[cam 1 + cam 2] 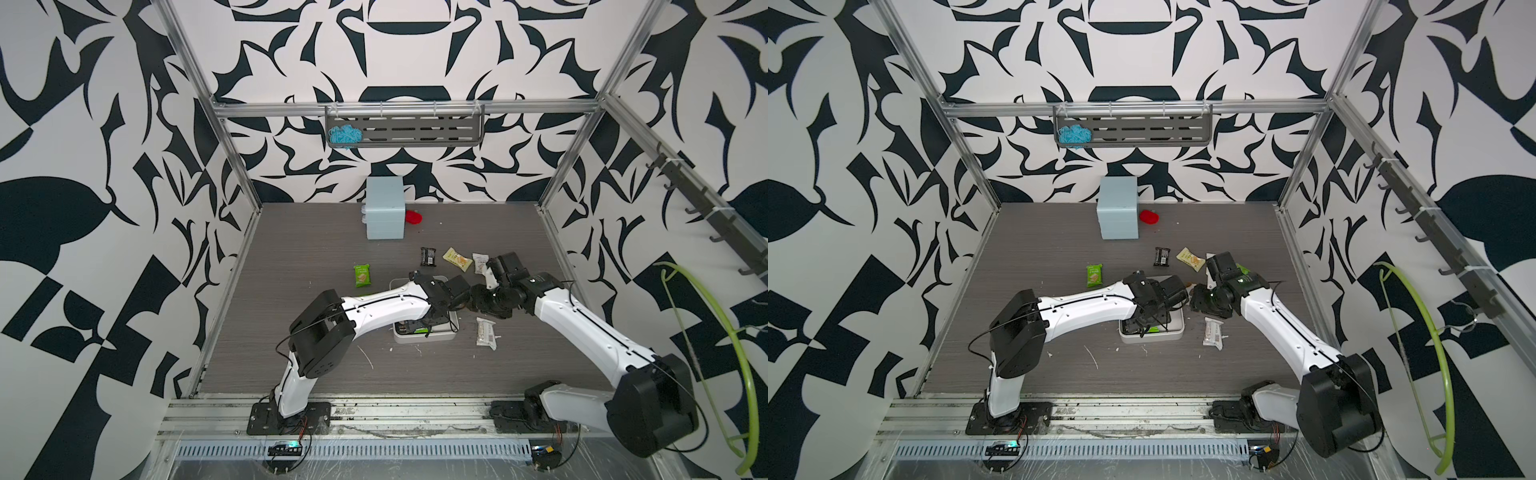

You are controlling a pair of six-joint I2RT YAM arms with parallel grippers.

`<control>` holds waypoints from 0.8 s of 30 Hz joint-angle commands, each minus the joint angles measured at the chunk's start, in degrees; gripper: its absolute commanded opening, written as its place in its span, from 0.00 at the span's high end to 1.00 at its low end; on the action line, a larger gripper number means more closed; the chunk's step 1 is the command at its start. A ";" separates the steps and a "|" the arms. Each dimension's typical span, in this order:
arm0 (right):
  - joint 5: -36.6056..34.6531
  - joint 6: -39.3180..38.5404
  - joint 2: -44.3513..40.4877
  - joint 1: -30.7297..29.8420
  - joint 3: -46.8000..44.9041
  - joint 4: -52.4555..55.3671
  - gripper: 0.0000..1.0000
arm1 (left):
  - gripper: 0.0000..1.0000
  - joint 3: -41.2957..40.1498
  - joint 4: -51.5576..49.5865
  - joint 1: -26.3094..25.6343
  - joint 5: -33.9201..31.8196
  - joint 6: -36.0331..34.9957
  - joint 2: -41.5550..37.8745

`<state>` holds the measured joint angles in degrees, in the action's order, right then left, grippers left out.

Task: Take the cookies out of the storage box
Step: Pick up the cookie from the storage box.

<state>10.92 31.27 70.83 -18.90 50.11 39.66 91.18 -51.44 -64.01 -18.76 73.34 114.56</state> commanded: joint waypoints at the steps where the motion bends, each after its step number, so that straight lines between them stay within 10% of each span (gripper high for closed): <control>1: 0.46 -1.95 -1.66 0.43 0.19 0.03 0.44 | 0.26 0.41 -0.58 0.20 1.79 0.89 2.62; 24: -0.47 -5.16 -1.31 2.31 1.14 1.56 0.44 | 0.32 3.68 0.47 2.12 3.01 -4.63 8.57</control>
<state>10.90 26.89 70.11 -16.84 50.13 40.18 94.13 -49.89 -62.15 -16.64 69.58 121.73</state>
